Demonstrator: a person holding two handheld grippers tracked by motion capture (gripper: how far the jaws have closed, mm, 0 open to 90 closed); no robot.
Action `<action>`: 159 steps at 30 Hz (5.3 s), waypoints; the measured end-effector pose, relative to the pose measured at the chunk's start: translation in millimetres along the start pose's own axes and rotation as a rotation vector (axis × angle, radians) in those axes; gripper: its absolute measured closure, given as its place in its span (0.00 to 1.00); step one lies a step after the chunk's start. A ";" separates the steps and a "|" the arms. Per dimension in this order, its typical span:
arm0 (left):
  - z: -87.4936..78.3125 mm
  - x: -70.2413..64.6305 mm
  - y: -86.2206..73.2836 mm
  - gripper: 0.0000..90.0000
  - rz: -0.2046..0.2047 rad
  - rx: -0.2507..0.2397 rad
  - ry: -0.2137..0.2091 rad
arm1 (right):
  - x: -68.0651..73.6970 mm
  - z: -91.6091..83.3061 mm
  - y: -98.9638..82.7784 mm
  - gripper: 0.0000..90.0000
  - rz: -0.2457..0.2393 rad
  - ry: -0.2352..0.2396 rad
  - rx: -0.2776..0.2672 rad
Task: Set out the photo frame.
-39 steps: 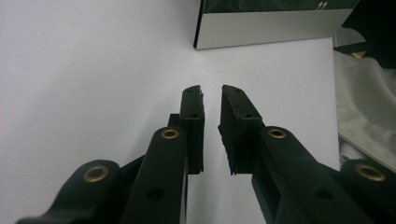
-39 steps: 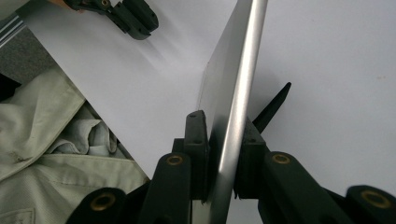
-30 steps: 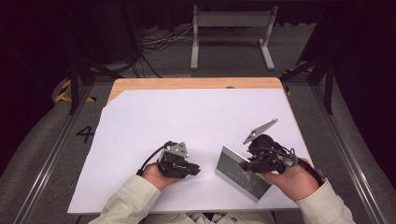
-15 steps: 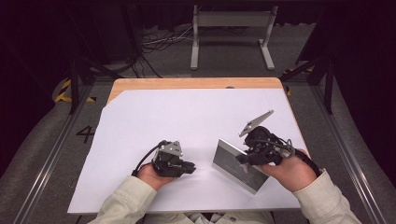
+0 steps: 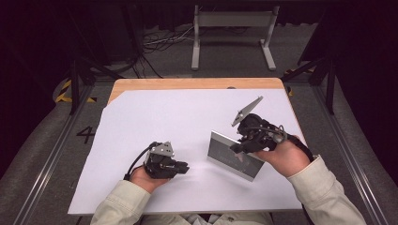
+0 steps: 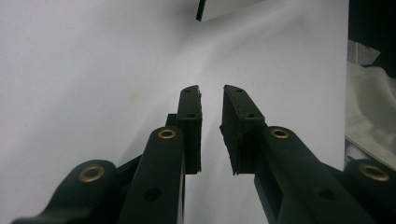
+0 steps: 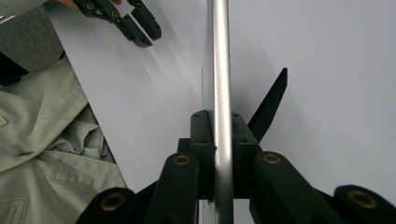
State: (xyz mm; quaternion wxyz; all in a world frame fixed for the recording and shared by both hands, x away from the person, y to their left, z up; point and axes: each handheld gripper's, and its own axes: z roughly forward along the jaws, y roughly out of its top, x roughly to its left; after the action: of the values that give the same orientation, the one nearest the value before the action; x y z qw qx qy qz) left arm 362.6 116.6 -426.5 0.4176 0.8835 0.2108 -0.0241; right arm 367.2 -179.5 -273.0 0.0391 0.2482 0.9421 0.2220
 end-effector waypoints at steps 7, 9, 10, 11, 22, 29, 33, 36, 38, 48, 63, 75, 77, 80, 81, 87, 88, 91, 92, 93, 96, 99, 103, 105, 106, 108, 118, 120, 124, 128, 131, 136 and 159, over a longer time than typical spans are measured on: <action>-10.7 5.2 -5.5 0.85 -0.023 -0.021 0.010 | -8.9 1.1 14.7 0.93 -0.054 0.011 0.013; -12.7 5.9 -6.1 0.85 -0.028 -0.026 0.011 | -9.5 1.3 16.6 0.93 -0.058 0.017 0.017; -13.1 6.4 -6.2 0.85 -0.026 -0.031 0.010 | -9.8 1.5 18.9 0.93 -0.077 0.024 0.021; -14.3 6.5 -6.5 0.85 -0.034 -0.030 0.009 | -9.5 1.7 19.9 0.93 -0.085 0.026 0.020; -25.8 15.5 -14.7 0.78 -0.052 -0.059 0.048 | -14.3 5.5 38.7 0.93 -0.168 0.057 0.013; -32.4 22.3 -21.5 0.67 -0.077 -0.080 0.084 | -15.4 11.5 50.2 0.93 -0.214 0.064 0.027; -35.3 25.5 -23.4 0.64 -0.083 -0.091 0.105 | -17.2 16.0 55.7 0.93 -0.248 0.074 0.034; -35.5 26.8 -23.7 0.60 -0.080 -0.097 0.116 | -20.4 19.1 60.1 0.93 -0.278 0.078 0.039; -36.2 29.1 -24.7 0.58 -0.084 -0.105 0.136 | -20.8 21.2 62.8 0.93 -0.295 0.079 0.039; -40.5 34.6 -28.3 0.56 -0.114 -0.121 0.151 | -24.7 31.5 73.2 0.93 -0.379 0.097 0.062; -41.2 37.8 -31.5 0.55 -0.128 -0.124 0.158 | -37.7 49.6 76.4 0.93 -0.439 0.158 0.091; -40.4 39.0 -32.2 0.55 -0.128 -0.123 0.155 | -42.4 57.6 75.0 0.93 -0.448 0.159 0.100; -40.3 39.0 -32.2 0.55 -0.128 -0.122 0.155 | -43.7 58.5 74.8 0.93 -0.446 0.160 0.101; -40.3 39.0 -32.2 0.55 -0.127 -0.122 0.155 | -47.3 60.9 73.2 0.93 -0.430 0.162 0.100; -40.2 39.0 -32.2 0.55 -0.128 -0.121 0.155 | -48.8 61.0 72.5 0.93 -0.424 0.166 0.095; -39.1 38.7 -32.3 0.55 -0.133 -0.118 0.155 | -54.7 59.6 69.1 0.91 -0.421 0.164 0.073; -39.0 39.0 -32.2 0.55 -0.129 -0.117 0.154 | -54.8 58.4 68.8 0.90 -0.432 0.153 0.059; -38.7 38.3 -32.1 0.55 -0.130 -0.117 0.152 | -54.3 56.2 68.6 0.88 -0.431 0.130 0.026; -38.8 38.4 -32.1 0.55 -0.129 -0.115 0.151 | -54.8 56.2 68.7 0.86 -0.430 0.127 0.028; -38.8 38.6 -32.1 0.55 -0.127 -0.115 0.151 | -55.1 56.6 68.7 0.84 -0.425 0.123 0.026; -38.6 38.7 -32.2 0.55 -0.129 -0.115 0.152 | -57.3 57.5 68.2 0.83 -0.402 0.119 0.016; -38.5 38.8 -32.2 0.55 -0.130 -0.115 0.151 | -61.4 58.6 67.6 0.76 -0.363 0.134 -0.001; -38.3 38.9 -32.3 0.55 -0.130 -0.115 0.150 | -64.1 59.7 66.8 0.66 -0.344 0.116 -0.020; -38.4 38.8 -32.3 0.55 -0.130 -0.115 0.150 | -65.1 59.2 66.5 0.61 -0.341 0.114 -0.032; -38.4 38.9 -32.3 0.55 -0.130 -0.115 0.150 | -65.5 58.9 66.2 0.56 -0.342 0.112 -0.041; -38.4 38.9 -32.2 0.55 -0.130 -0.114 0.151 | -66.0 57.8 65.8 0.49 -0.333 0.102 -0.058; -37.7 39.7 -32.1 0.54 -0.128 -0.115 0.145 | -66.9 41.3 55.6 0.36 -0.274 0.038 -0.177; -37.7 39.3 -32.0 0.54 -0.130 -0.115 0.145 | -66.5 37.4 53.2 0.33 -0.277 0.029 -0.197; -38.2 38.8 -31.5 0.54 -0.127 -0.117 0.148 | -65.6 27.8 46.7 0.31 -0.281 0.007 -0.222; -38.2 38.2 -31.5 0.54 -0.127 -0.116 0.147 | -66.3 20.0 39.8 0.30 -0.277 -0.006 -0.246; -38.5 37.6 -31.0 0.54 -0.126 -0.115 0.150 | -69.1 12.7 31.1 0.29 -0.265 -0.017 -0.260; -37.6 37.7 -30.0 0.54 -0.120 -0.119 0.146 | -72.6 3.8 18.4 0.28 -0.251 -0.029 -0.270; -39.5 45.0 -31.8 0.50 -0.114 -0.137 0.198 | -88.5 -21.9 -38.2 0.23 -0.114 -0.076 -0.359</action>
State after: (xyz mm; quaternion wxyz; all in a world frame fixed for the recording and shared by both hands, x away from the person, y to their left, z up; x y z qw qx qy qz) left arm 385.8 179.9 -433.9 0.4521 0.8377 0.3018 0.0538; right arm 423.3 -260.9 -273.3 0.1307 0.1917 0.8977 0.3745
